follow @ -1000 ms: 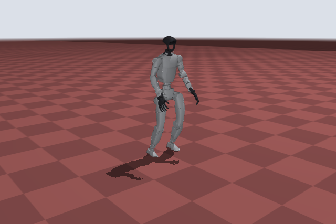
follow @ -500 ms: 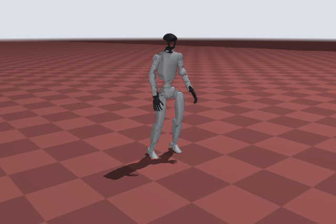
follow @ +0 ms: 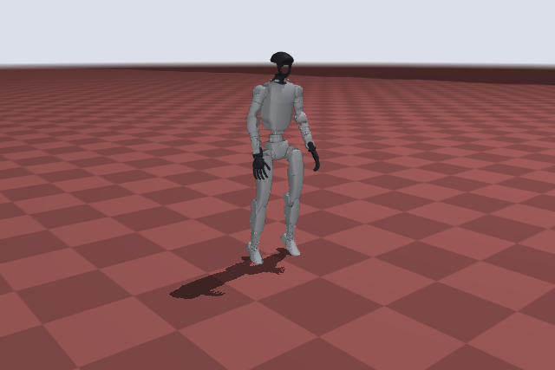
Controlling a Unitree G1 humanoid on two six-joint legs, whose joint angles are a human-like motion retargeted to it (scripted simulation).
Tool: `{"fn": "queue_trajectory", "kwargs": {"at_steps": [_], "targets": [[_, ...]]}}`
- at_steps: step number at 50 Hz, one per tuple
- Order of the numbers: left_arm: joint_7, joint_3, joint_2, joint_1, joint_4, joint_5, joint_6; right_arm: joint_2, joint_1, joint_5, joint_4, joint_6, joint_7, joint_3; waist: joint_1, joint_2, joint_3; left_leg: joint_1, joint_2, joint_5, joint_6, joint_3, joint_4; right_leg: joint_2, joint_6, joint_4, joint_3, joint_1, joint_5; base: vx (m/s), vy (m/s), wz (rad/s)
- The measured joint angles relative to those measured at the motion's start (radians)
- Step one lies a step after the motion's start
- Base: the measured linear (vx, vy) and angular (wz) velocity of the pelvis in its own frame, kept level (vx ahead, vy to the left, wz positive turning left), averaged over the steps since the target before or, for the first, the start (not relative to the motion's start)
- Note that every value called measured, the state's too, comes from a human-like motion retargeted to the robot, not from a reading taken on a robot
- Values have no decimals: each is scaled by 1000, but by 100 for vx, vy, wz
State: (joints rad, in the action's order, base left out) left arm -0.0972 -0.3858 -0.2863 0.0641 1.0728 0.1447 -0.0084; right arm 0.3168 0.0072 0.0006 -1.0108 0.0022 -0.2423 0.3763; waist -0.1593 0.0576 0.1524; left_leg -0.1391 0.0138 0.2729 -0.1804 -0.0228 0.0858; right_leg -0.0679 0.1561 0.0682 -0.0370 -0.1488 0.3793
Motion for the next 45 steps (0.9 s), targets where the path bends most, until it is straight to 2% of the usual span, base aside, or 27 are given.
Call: {"fn": "queue_trajectory", "kwargs": {"at_steps": [2,5,7,8,10,12,15,17,20,22,25,27,28,30,33,35,36,37,38,40,43,45], "targets": [[-17,30,14,33,4,2,19,14,-36,34,13,-10,-20,-16,1,-9,48,-21,-4,-240,30,-8,94,2,-30,78,17,-27,-233,-3,0,1],[-47,107,37,114,35,0,64,35,-135,62,11,-10,-56,-33,14,-24,151,-7,-5,-714,76,21,345,1,-66,340,11,-8,-713,-13,1,-2],[-63,140,43,141,52,-3,94,34,-180,69,10,-2,-91,-42,27,-20,178,93,-9,-844,150,41,556,-11,-127,549,1,86,-877,-15,1,-4],[-78,143,44,136,50,-19,99,30,-180,79,21,-5,-117,-52,31,-17,176,139,-8,-842,180,56,626,-20,-152,624,-4,132,-890,-6,2,-6],[-128,134,43,110,33,-87,84,13,-142,116,64,-24,-170,-85,29,-2,128,191,-11,-763,165,84,609,-40,-115,651,-8,208,-810,6,1,-5],[-139,124,41,56,16,-123,57,-6,-58,133,109,-29,-149,-106,20,5,50,144,-17,-584,96,76,393,-35,-26,453,-1,176,-609,18,0,-8],[-81,109,32,-26,-9,-103,33,-18,46,69,129,0,-46,-90,16,3,-37,69,-8,-149,40,72,65,-13,9,56,-10,69,-144,13,-2,2],[-38,97,25,-65,-24,-86,14,-20,73,15,111,-5,-1,-58,26,0,-51,49,4,4,-3,111,-43,-12,34,-65,-42,37,9,0,0,0],[-25,52,21,-88,-30,-90,-5,-14,73,28,72,-33,4,-14,50,-7,-46,57,9,-86,0,150,-66,-16,38,-86,-49,30,-72,-4,2,5],[-30,16,23,-71,-9,-78,-6,-7,62,34,41,-32,5,-2,49,-15,-31,54,3,-108,14,142,-60,-14,34,-70,-15,23,-97,-3,2,0],[-17,-7,30,-30,34,-33,4,-1,46,-2,-3,-6,18,-8,29,-26,-7,36,-2,-42,8,134,-47,-10,30,-50,26,2,-64,0,1,-7],[-2,-6,37,-16,50,-4,-12,4,49,-16,-11,-13,26,-21,25,-31,-4,54,1,-30,-8,122,13,-9,29,-41,45,-7,-39,0,0,0],[0,-7,37,-6,48,2,-3,6,42,-10,-12,-8,24,-25,21,-31,5,48,-5,-33,1,104,18,-11,23,-31,56,-12,-47,0,0,0],[-7,-10,30,23,33,13,19,15,16,29,-4,-7,10,-31,19,-31,40,27,-19,-194,33,69,62,-18,-5,17,69,-34,-215,-4,1,-2],[-10,23,9,86,16,46,45,31,-60,107,12,-18,-3,-52,39,-34,137,51,-23,-657,70,70,319,-22,-64,242,49,-32,-690,-12,2,4],[-2,66,-5,111,18,67,74,25,-96,146,28,-15,-16,-75,46,-28,167,149,-13,-813,152,90,547,-20,-174,504,40,78,-895,-15,0,-7],[-22,76,-9,109,21,45,84,16,-94,161,43,-19,-45,-86,44,-15,151,197,-13,-798,170,106,590,-30,-192,587,35,146,-894,-6,-1,-12],[-47,83,-10,102,26,16,89,6,-84,173,58,-26,-72,-95,42,-2,131,229,-14,-765,173,121,599,-41,-190,632,31,196,-869,0,0,0],[-85,82,-8,84,32,-26,82,-7,-58,177,74,-35,-99,-103,39,12,99,228,-19,-696,145,131,540,-52,-146,601,26,211,-794,13,-2,3],[-124,77,-1,39,45,-84,71,-30,8,165,101,-27,-97,-115,35,24,22,182,-25,-482,75,124,333,-48,-35,394,29,169,-552,20,-4,16],[-52,85,2,-32,41,-88,61,-49,91,129,113,7,16,-124,20,19,-68,101,-5,-46,17,115,14,-21,48,33,29,73,-63,16,-7,10],[2,98,8,-74,35,-84,43,-55,121,129,106,-12,64,-115,18,12,-96,75,13,46,-24,136,-80,-17,78,-66,-3,52,55,6,-6,-2]]}}
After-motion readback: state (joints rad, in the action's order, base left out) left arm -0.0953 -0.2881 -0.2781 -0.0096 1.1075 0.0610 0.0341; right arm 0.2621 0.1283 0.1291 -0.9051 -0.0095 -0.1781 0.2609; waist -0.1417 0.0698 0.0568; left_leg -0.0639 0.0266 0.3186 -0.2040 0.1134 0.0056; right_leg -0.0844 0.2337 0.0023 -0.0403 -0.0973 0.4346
